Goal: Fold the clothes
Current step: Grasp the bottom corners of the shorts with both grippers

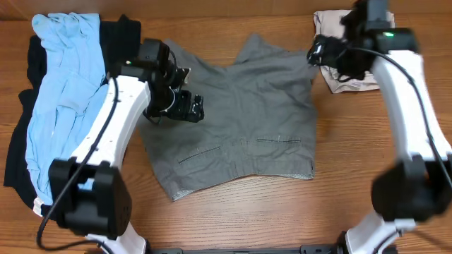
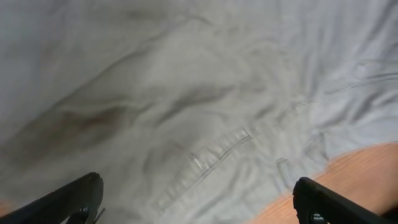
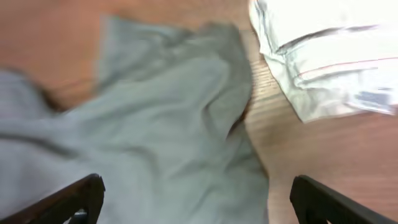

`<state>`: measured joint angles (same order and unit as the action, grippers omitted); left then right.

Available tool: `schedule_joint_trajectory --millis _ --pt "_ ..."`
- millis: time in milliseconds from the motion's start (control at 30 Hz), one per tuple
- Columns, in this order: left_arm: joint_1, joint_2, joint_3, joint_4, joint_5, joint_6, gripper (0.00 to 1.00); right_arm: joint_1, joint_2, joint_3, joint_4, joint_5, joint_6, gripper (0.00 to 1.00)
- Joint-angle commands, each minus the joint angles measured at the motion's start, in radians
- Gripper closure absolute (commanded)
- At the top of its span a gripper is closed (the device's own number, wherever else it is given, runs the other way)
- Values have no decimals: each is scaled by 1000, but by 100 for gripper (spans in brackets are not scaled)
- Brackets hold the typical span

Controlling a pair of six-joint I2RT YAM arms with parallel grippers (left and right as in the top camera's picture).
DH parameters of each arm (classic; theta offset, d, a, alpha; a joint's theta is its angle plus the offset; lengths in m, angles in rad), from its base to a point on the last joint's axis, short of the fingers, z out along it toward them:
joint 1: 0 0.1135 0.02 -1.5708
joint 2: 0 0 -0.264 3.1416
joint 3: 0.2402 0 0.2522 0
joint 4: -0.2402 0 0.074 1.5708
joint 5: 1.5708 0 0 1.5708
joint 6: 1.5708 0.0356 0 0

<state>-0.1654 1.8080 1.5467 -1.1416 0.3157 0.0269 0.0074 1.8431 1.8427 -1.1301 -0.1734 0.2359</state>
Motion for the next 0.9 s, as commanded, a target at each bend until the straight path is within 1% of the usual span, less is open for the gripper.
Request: schedule_joint_trajectory --millis 0,100,167,300,400,500,600,733,867 --pt "-9 -134 83 -58 25 -56 0 3 -130 34 -92 -23 35 0" --pt "-26 -212 83 -113 2 -80 0 3 -180 33 -216 -23 75 0" --pt "-40 -253 83 -169 -46 -104 0 6 -204 26 -277 -22 102 0" --pt "-59 -299 83 -284 -80 -155 0 26 -221 23 -373 -8 102 2" --pt "-79 -336 51 -312 -82 -197 0 51 -224 22 -455 31 103 4" --pt "-105 -381 -27 -293 -126 -244 0 76 -228 5 -501 64 106 5" --pt "-125 -419 -154 -262 -169 -311 0 93 -248 -66 -488 68 111 5" --pt "-130 -451 -367 -130 -165 -372 0 95 -281 -243 -413 68 129 5" --pt "-130 -455 -533 29 -161 -410 4 95 -320 -470 -267 37 132 7"
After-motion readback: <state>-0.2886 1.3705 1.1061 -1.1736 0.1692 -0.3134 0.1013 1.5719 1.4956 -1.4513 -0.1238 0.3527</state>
